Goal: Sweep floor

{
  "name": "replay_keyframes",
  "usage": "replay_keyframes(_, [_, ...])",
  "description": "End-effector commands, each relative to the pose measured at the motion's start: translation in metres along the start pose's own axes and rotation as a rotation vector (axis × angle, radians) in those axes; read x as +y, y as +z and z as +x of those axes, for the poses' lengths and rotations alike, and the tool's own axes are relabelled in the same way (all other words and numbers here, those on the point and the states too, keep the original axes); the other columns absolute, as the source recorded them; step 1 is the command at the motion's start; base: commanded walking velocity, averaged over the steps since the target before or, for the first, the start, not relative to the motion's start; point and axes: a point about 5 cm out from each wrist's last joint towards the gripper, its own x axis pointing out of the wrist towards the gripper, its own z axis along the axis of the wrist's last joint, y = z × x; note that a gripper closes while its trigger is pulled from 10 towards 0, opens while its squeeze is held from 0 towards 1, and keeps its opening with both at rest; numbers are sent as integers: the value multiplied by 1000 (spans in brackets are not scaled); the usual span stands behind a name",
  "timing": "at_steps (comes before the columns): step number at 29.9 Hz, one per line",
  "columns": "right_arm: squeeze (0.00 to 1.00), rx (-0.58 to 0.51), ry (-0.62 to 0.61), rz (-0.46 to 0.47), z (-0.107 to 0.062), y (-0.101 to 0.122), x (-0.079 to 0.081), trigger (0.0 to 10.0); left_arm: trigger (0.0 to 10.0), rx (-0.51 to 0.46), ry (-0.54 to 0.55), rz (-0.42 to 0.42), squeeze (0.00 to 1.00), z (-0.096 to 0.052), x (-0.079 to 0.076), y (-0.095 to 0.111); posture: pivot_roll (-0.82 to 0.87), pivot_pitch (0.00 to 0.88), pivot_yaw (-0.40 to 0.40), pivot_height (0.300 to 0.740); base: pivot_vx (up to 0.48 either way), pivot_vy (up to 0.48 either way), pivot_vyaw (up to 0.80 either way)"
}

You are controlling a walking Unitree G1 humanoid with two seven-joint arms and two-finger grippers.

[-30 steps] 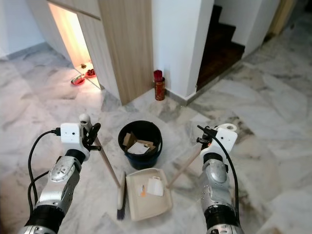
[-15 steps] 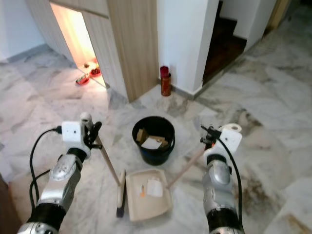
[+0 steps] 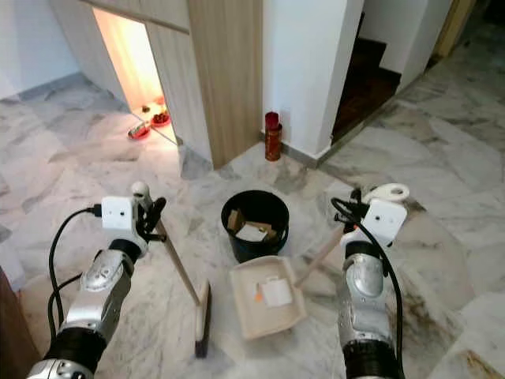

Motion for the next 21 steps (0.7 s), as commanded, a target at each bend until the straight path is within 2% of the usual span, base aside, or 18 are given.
replay_keyframes(1, [0, -80, 14, 17, 0, 22, 4, 10000, 10000, -41, -5, 23, 0, 5, 1, 10, -64, 0, 45, 740, 0, 0, 0])
replay_keyframes(7, [0, -34, 20, 27, -22, 25, 2, 10000, 10000, -39, -8, 24, 0, 5, 1, 9, -68, 0, 45, 740, 0, 0, 0])
replay_keyframes(15, [0, -18, 27, 14, -33, 44, 2, 10000, 10000, -35, -15, 23, 0, 4, 0, 8, -68, 0, 44, 740, 0, 0, 0])
replay_keyframes(17, [0, -42, 25, 24, -34, 58, 2, 10000, 10000, -35, -16, 23, 0, 4, 0, 8, -68, 0, 44, 740, 0, 0, 0])
replay_keyframes(18, [0, -42, 25, 24, -34, 58, 2, 10000, 10000, -35, -16, 23, 0, 4, 0, 8, -68, 0, 44, 740, 0, 0, 0])
replay_keyframes(19, [0, -92, 32, 44, -35, 77, 5, 10000, 10000, -35, -17, 23, 0, 4, 0, 8, -68, 0, 44, 740, 0, 0, 0])
replay_keyframes(20, [0, -118, 35, 52, -35, 86, 7, 10000, 10000, -35, -18, 22, 0, 4, -1, 8, -74, 0, 46, 740, 0, 0, 0])
replay_keyframes(21, [0, -118, 35, 52, -35, 86, 7, 10000, 10000, -35, -18, 22, 0, 4, -1, 8, -74, 0, 46, 740, 0, 0, 0])
